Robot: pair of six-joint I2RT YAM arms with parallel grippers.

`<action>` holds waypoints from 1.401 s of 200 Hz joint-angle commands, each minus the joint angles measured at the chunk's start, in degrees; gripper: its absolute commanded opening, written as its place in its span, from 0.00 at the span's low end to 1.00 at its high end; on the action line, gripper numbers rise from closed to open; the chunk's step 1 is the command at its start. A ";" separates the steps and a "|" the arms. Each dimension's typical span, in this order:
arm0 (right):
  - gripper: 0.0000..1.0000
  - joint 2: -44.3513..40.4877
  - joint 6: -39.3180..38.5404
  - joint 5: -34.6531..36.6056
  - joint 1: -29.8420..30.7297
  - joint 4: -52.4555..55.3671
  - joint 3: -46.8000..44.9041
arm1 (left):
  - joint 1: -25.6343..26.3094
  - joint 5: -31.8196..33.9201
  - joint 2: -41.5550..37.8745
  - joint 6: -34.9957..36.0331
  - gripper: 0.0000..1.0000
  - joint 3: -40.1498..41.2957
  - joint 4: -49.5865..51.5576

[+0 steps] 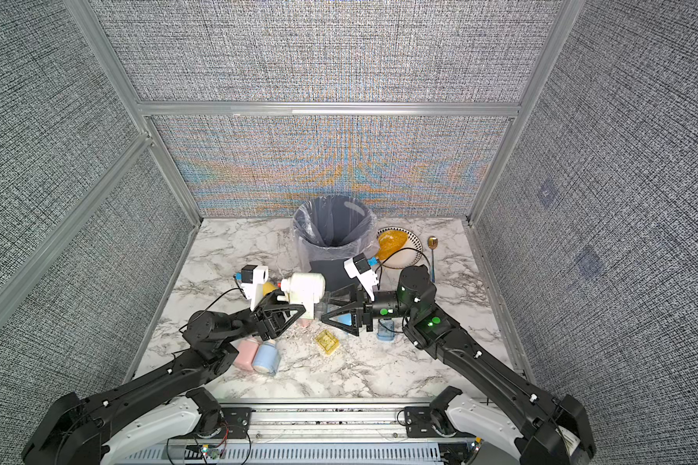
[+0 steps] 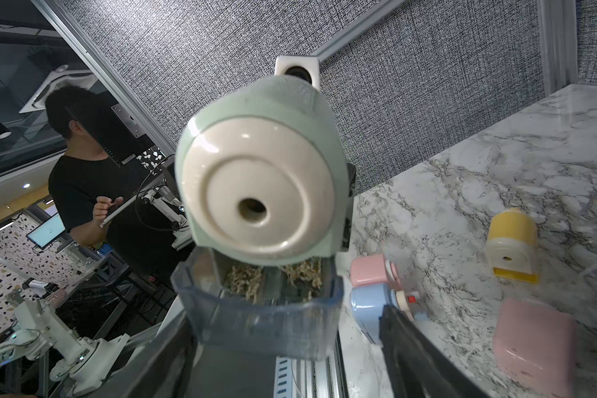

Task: Take out the pencil sharpener tray and clean the shavings
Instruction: Open the container of the pencil sharpener.

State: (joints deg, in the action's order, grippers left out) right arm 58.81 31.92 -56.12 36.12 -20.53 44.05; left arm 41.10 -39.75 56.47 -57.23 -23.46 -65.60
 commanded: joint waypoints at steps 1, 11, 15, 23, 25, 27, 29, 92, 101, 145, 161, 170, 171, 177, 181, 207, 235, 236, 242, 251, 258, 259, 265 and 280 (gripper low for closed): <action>0.87 0.58 1.64 -1.17 0.02 -3.16 0.55 | -0.05 0.37 0.04 0.25 0.00 -0.27 -3.92; 0.88 0.83 1.90 -1.35 0.05 -3.58 0.92 | -0.06 0.37 0.01 0.35 0.00 -0.27 -3.91; 0.89 0.87 1.85 -1.36 0.04 -3.64 1.02 | -0.06 0.35 0.10 0.23 0.00 -0.19 -3.92; 0.89 1.01 1.87 -1.45 0.09 -3.64 1.21 | -0.06 0.31 0.21 0.30 0.00 -0.18 -3.92; 0.89 1.04 1.90 -1.47 0.11 -3.64 1.28 | -0.06 0.36 0.22 0.28 0.00 -0.18 -3.92; 0.89 1.04 1.91 -1.50 0.16 -3.64 1.36 | -0.06 0.37 0.22 0.30 0.00 -0.18 -3.92; 0.89 1.05 1.87 -1.48 0.13 -3.66 1.38 | -0.06 0.37 0.27 0.31 0.00 -0.18 -3.92; 0.80 1.92 2.08 -2.19 0.78 -4.85 3.22 | -0.06 0.27 1.06 0.10 0.00 -0.27 -4.45; 0.77 1.92 2.14 -2.15 1.01 -5.04 3.36 | -0.06 0.23 1.03 0.04 0.00 -0.18 -4.45; 0.70 1.86 1.98 -1.63 0.97 -4.78 3.76 | -0.06 0.25 0.91 -0.01 0.00 -0.09 -4.45; 0.65 2.02 2.00 -1.63 0.97 -4.67 3.76 | -0.06 0.26 0.85 0.03 0.00 -0.09 -4.34; 0.62 2.07 1.96 -1.63 0.97 -4.59 3.74 | -0.06 0.28 0.87 0.02 0.00 -0.09 -4.33; 0.62 2.04 1.94 -1.63 0.97 -4.60 3.70 | -0.06 0.28 0.85 0.02 0.00 -0.14 -4.34; 0.59 2.06 1.91 -1.57 0.97 -4.51 3.67 | -0.01 0.28 0.84 0.04 0.00 -0.10 -4.34; 0.56 2.02 1.89 -1.60 0.96 -4.51 3.67 | -0.05 0.25 0.79 0.02 0.00 -0.09 -4.34; 0.46 1.83 1.61 -1.59 0.97 -4.26 3.41 | -0.06 0.29 0.90 0.09 0.00 -0.18 -4.29; 0.39 1.51 0.90 -1.37 0.94 -3.36 3.32 | -0.06 0.28 0.87 0.05 0.00 -0.18 -4.25; 0.39 1.50 0.84 -1.37 0.96 -3.32 3.32 | -0.06 0.28 0.90 0.03 0.00 -0.18 -4.26; 0.39 1.39 0.53 -1.27 0.97 -2.95 3.32 | -0.06 0.33 0.82 0.04 0.00 -0.18 -4.27; 0.38 1.14 -0.13 -1.07 0.97 -2.20 3.32 | -0.06 0.30 0.63 0.02 0.00 -0.09 -4.27; 0.38 0.94 -0.72 -0.87 0.97 -1.62 3.23 | -0.05 0.41 0.51 0.06 0.00 0.00 -4.19; 0.38 0.95 -0.76 -0.81 0.97 -1.53 3.23 | -0.05 0.44 0.50 0.08 0.00 0.04 -4.19; 0.37 0.83 -1.42 -0.60 0.94 -0.93 3.28 | -0.06 0.46 0.29 0.23 0.00 0.08 -4.06; 0.34 0.53 -2.83 -0.21 0.87 0.61 3.23 | -0.06 0.61 0.13 0.58 0.00 0.01 -3.58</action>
State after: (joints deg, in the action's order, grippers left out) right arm 59.92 32.27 -56.36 37.08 -22.11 47.35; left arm 41.17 -39.83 57.10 -57.21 -23.44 -67.18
